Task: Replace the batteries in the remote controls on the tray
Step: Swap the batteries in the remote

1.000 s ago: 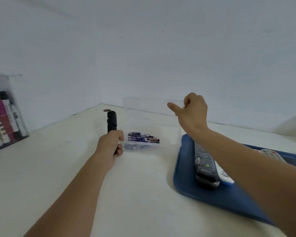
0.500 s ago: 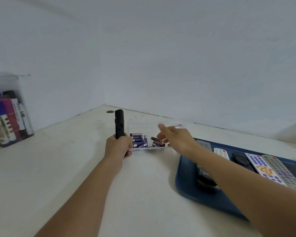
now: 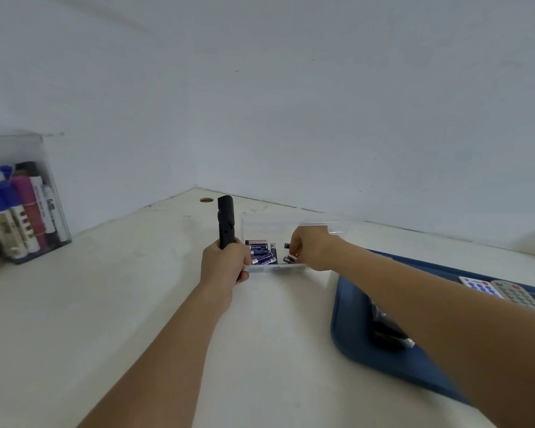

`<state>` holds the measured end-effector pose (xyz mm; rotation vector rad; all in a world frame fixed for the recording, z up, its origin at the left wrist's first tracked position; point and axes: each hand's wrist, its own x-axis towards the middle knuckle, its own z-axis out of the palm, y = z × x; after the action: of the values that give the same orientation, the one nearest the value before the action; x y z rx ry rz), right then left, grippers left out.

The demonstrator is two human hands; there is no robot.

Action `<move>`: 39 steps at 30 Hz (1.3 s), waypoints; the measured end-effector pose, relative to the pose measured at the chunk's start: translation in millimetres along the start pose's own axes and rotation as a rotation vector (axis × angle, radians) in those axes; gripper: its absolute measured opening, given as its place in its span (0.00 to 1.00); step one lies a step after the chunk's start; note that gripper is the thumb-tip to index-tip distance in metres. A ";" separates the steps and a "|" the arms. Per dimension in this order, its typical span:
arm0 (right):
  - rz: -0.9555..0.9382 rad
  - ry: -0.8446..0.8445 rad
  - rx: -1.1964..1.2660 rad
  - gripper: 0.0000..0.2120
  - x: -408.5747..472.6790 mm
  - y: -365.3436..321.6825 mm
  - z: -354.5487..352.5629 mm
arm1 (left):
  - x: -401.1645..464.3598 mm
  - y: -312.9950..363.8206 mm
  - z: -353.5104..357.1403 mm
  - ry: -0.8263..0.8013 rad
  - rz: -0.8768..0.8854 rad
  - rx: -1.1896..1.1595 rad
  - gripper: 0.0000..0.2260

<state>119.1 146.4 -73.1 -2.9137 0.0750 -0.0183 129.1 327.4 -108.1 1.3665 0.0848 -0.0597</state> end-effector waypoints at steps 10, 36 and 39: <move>-0.252 0.206 0.001 0.08 11.2 -34.6 -0.6 | -2.5 -1.3 1.4 0.005 -0.001 -0.047 0.08; -0.201 0.194 0.259 0.08 -60.4 24.9 -48.0 | -8.0 4.4 -0.3 0.134 0.112 -0.157 0.07; -0.200 0.232 0.590 0.08 -91.7 51.2 -59.3 | -39.7 22.5 8.1 -0.019 0.182 -0.370 0.14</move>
<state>23.9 88.1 -27.4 -2.3061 -0.1577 -0.3495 91.9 323.8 -80.7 0.9990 -0.0441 0.0922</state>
